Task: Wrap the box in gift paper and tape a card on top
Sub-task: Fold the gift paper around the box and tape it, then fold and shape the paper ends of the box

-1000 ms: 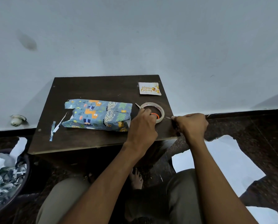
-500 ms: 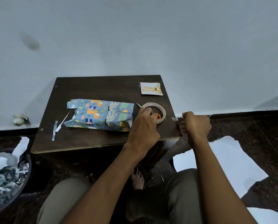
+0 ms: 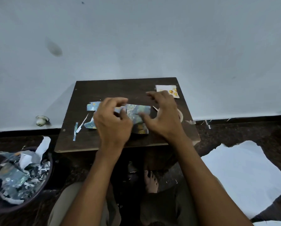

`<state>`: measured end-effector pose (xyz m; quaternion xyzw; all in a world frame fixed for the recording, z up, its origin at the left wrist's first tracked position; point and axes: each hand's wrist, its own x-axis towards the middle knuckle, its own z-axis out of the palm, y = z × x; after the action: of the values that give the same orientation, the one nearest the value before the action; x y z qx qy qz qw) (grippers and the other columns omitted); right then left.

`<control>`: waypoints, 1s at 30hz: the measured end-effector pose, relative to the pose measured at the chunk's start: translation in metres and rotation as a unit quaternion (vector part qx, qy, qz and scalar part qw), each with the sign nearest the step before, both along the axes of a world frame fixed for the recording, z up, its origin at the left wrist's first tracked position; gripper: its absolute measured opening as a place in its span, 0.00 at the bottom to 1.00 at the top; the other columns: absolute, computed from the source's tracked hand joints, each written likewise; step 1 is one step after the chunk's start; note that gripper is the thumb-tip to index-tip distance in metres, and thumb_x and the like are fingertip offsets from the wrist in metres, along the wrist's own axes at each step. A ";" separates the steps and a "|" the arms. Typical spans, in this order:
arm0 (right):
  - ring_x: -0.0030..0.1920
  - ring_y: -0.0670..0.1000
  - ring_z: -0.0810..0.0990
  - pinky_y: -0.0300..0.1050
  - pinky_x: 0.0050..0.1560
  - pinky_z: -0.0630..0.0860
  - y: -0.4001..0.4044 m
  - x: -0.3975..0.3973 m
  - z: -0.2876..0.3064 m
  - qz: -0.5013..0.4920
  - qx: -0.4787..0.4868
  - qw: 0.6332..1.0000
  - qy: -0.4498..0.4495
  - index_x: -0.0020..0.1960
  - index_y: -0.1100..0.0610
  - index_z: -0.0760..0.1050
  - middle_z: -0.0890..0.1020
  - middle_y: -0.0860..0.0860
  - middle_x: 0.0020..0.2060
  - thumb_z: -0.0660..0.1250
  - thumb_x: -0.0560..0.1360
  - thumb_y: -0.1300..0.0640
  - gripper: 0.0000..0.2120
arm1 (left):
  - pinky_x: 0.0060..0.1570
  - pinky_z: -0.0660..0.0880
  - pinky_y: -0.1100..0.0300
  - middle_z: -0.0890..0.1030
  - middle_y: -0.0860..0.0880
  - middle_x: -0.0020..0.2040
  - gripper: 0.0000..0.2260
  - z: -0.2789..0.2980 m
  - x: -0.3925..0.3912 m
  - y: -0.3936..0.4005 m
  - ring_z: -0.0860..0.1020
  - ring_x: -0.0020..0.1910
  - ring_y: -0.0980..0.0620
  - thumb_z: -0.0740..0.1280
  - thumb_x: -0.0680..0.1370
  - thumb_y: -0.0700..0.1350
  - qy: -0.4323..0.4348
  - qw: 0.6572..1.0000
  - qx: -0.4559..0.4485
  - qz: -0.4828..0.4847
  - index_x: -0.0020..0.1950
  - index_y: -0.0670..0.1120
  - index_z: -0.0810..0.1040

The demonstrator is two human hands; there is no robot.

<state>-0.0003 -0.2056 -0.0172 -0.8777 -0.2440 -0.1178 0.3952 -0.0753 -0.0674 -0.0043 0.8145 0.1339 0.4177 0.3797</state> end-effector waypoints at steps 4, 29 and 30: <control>0.70 0.52 0.69 0.47 0.64 0.59 0.026 0.004 -0.004 0.084 -0.172 0.981 0.010 0.77 0.50 0.64 0.72 0.50 0.69 0.72 0.66 0.35 0.44 | 0.48 0.80 0.56 0.84 0.49 0.44 0.12 -0.008 -0.008 0.044 0.82 0.41 0.57 0.65 0.71 0.32 0.051 0.990 -0.101 0.088 0.47 0.43 0.85; 0.45 0.48 0.83 0.54 0.50 0.81 0.069 -0.013 -0.013 -0.037 0.036 0.962 0.268 0.46 0.51 0.80 0.85 0.47 0.41 0.73 0.74 0.45 0.10 | 0.51 0.82 0.46 0.85 0.54 0.41 0.10 -0.028 -0.012 0.061 0.84 0.43 0.53 0.78 0.71 0.48 0.222 0.908 -0.347 0.071 0.47 0.49 0.81; 0.44 0.48 0.83 0.54 0.50 0.81 0.068 -0.012 -0.013 -0.040 0.046 0.960 0.275 0.45 0.51 0.81 0.85 0.47 0.39 0.73 0.74 0.47 0.09 | 0.52 0.82 0.46 0.85 0.54 0.41 0.09 -0.028 -0.011 0.062 0.85 0.44 0.52 0.78 0.71 0.47 0.225 0.908 -0.347 0.069 0.47 0.49 0.82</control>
<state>-0.0121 -0.1371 -0.0306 -0.8661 -0.0848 0.1012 0.4821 -0.0866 -0.0058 -0.0325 0.6927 0.4084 0.1756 0.5679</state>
